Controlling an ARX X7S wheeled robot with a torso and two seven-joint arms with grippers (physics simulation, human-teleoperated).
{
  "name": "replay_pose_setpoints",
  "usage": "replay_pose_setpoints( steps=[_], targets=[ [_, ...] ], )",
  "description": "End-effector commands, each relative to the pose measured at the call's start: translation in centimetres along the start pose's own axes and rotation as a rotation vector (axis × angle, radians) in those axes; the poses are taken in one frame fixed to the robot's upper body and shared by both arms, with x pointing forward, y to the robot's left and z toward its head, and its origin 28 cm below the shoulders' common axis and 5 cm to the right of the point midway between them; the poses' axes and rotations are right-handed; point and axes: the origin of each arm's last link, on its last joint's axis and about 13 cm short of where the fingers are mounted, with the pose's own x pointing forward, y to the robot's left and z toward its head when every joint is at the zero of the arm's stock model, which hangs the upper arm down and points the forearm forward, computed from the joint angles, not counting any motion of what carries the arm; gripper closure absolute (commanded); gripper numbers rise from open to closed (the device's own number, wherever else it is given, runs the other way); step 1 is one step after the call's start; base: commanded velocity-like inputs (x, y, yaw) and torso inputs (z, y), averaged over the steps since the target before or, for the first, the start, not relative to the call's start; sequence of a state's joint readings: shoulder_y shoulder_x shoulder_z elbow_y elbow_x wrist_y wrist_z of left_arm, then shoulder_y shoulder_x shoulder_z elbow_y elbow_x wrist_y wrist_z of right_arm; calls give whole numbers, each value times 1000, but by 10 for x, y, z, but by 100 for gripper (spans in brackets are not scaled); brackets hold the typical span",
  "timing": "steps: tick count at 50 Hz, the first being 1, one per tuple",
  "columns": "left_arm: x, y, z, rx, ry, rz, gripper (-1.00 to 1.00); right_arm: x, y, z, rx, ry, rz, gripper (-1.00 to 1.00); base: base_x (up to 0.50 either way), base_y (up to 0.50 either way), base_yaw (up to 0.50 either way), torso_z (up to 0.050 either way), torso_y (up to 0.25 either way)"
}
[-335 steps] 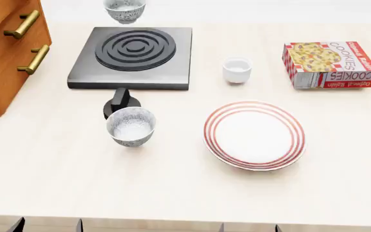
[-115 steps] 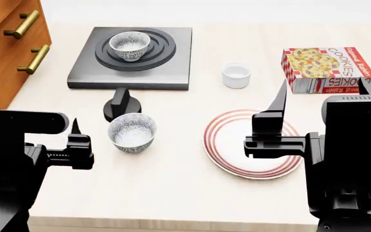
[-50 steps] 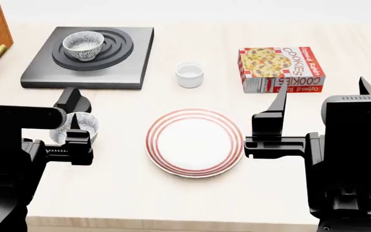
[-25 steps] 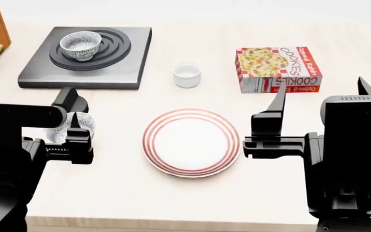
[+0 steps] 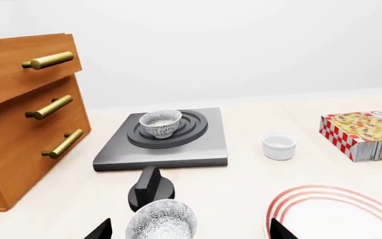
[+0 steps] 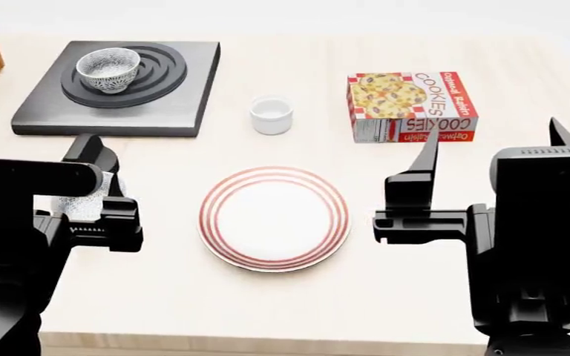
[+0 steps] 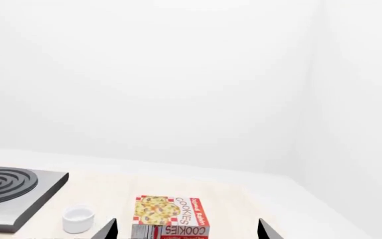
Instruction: Pick the akita bowl on the stove and place it on the plate.
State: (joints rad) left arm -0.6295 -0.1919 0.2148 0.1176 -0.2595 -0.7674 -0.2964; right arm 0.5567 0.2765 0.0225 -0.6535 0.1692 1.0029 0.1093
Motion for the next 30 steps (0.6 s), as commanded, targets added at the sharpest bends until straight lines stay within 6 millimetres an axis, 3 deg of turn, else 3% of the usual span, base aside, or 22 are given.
replay_pose_setpoints(
  steps=[1,30],
  targets=[
    [0,-1,3,-52,1,-28,-100,0,-1,0,7,3,-1,-100,0,0,0,0,0],
    [2,1,4,-53,-5,-22,-100,0,-1,-1,11,4,-2,-100,112,0,0,0,0]
  ],
)
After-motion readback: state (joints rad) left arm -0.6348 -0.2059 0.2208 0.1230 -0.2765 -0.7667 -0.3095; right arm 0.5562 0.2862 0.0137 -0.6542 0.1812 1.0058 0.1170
